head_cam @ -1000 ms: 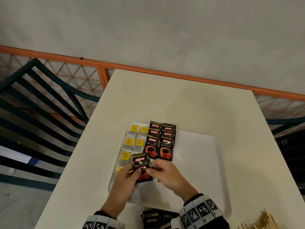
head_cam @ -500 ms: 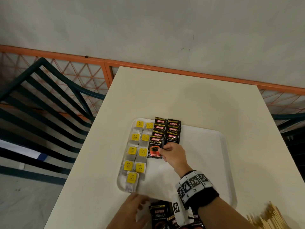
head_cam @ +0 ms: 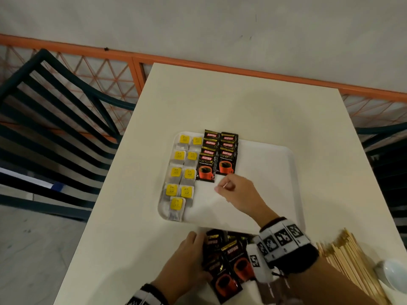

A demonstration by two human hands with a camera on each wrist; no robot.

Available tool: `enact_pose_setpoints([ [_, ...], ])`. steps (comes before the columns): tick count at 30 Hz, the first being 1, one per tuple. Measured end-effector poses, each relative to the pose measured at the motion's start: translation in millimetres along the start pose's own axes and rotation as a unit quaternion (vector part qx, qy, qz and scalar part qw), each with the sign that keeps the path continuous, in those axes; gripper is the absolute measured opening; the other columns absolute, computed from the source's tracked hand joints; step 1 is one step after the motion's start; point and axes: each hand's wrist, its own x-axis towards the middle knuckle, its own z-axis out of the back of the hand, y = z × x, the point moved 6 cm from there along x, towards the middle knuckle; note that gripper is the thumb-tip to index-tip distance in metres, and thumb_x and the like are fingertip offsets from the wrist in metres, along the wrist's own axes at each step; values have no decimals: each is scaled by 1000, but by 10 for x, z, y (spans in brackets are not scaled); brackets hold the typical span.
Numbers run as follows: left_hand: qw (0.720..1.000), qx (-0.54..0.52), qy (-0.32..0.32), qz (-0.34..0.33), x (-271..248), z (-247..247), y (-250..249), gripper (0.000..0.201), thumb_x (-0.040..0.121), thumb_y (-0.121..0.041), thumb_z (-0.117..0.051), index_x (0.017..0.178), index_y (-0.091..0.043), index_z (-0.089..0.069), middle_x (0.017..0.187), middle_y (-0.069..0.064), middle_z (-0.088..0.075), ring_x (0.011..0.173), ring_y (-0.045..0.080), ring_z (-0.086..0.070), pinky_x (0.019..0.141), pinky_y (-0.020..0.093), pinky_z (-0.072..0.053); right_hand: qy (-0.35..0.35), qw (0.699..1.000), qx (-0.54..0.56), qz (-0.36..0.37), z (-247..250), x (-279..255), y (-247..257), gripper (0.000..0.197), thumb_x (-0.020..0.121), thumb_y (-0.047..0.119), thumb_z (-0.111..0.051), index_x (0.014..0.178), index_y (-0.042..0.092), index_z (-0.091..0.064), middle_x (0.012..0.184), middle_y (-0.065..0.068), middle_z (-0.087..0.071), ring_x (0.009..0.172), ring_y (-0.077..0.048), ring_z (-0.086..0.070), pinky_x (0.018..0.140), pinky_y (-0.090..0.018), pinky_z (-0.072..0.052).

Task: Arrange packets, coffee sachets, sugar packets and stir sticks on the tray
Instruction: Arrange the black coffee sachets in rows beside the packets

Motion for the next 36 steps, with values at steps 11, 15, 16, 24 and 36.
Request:
enact_pose_setpoints([
  [11, 995, -97, -1, -19, -59, 58, 8, 49, 75, -13, -64, 112, -27, -35, 81, -1, -54, 66, 7, -50, 58, 19, -40, 158, 950, -267, 46, 52, -1234, -613, 45, 82, 49, -59, 120, 30, -46, 113, 13, -47, 99, -2, -39, 91, -14, -35],
  [15, 992, -127, 2, 15, -35, 47, 52, 76, 71, -23, -73, 129, -30, -23, 96, -3, -55, 79, 6, -58, 65, 13, -45, 66, 925, -373, -25, 8, -1393, -783, 86, 62, 82, -41, 123, 22, -43, 117, 5, -46, 109, -14, -42, 98, -30, -37],
  [16, 990, -141, 8, 27, -25, 21, 63, 85, 66, -29, -76, 131, -29, -21, 106, -4, -55, 90, 8, -59, 74, 15, -48, 47, 921, -384, -35, -4, -1404, -796, 93, 57, 86, -36, 120, 19, -48, 114, 2, -49, 107, -17, -46, 94, -32, -41],
  [24, 992, -108, -41, 42, 41, -49, -48, 78, 66, -24, -78, 130, -22, -34, 122, -1, -38, 112, 15, -49, 93, 24, -45, 28, 919, -386, -70, -59, -1338, -724, 90, 72, 73, -50, 138, 18, -23, 131, -3, -36, 123, -21, -33, 103, -34, -30],
  [36, 983, -177, -51, -1, 22, 9, -170, 50, 76, -21, -71, 113, -22, -37, 107, -4, -59, 95, 7, -60, 71, 10, -48, 31, 943, -316, -101, -50, -1277, -771, 97, 69, 68, -61, 141, 25, -12, 125, -3, -40, 118, -20, -41, 102, -38, -32],
])
